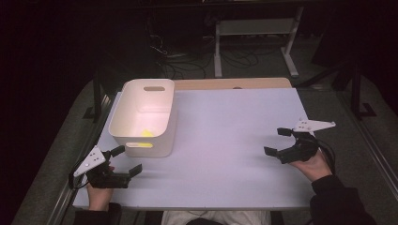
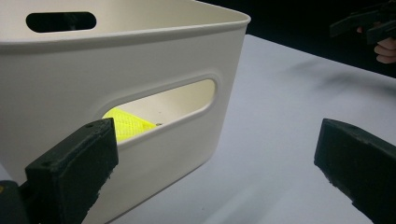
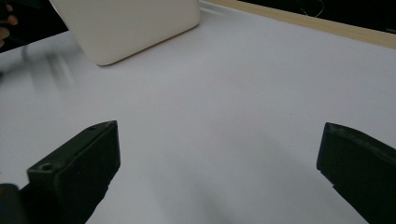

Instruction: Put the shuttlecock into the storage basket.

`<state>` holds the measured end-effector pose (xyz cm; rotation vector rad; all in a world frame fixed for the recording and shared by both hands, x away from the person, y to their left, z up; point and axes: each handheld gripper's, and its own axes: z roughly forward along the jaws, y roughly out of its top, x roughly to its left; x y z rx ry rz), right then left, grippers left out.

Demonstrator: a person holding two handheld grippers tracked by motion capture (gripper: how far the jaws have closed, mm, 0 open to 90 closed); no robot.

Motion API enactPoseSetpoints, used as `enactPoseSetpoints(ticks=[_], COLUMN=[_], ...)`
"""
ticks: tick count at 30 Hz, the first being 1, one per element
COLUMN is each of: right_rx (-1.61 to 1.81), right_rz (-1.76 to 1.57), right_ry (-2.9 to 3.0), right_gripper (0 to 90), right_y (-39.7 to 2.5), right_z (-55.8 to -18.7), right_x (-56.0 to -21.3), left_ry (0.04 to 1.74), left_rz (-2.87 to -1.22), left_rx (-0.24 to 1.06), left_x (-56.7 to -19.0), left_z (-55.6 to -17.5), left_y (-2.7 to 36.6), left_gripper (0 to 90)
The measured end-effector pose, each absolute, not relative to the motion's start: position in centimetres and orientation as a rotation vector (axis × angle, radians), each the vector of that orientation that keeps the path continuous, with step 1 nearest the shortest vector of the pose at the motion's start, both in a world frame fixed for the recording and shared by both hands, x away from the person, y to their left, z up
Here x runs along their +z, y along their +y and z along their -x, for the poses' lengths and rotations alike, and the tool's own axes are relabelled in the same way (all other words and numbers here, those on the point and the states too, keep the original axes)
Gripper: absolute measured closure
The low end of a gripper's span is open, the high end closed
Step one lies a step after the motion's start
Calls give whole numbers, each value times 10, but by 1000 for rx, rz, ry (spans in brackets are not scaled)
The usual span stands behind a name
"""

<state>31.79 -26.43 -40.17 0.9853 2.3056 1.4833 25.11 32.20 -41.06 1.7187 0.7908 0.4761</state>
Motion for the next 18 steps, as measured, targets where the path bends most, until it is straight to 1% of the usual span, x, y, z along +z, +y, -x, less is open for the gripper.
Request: enactPoseSetpoints(ticks=[12, 18], right_rx=[1424, 1426], right_rz=[-1050, -1070], right_ry=[2292, 2282], right_gripper=[0, 0], right_y=[-281, -286], right_z=[-304, -297], right_x=[-421, -423], left_ry=[788, 785], left_rz=[-1717, -1716], left_rx=[476, 476], left_x=[-410, -410], left_z=[-250, -250], left_y=[322, 323], left_gripper=[0, 0])
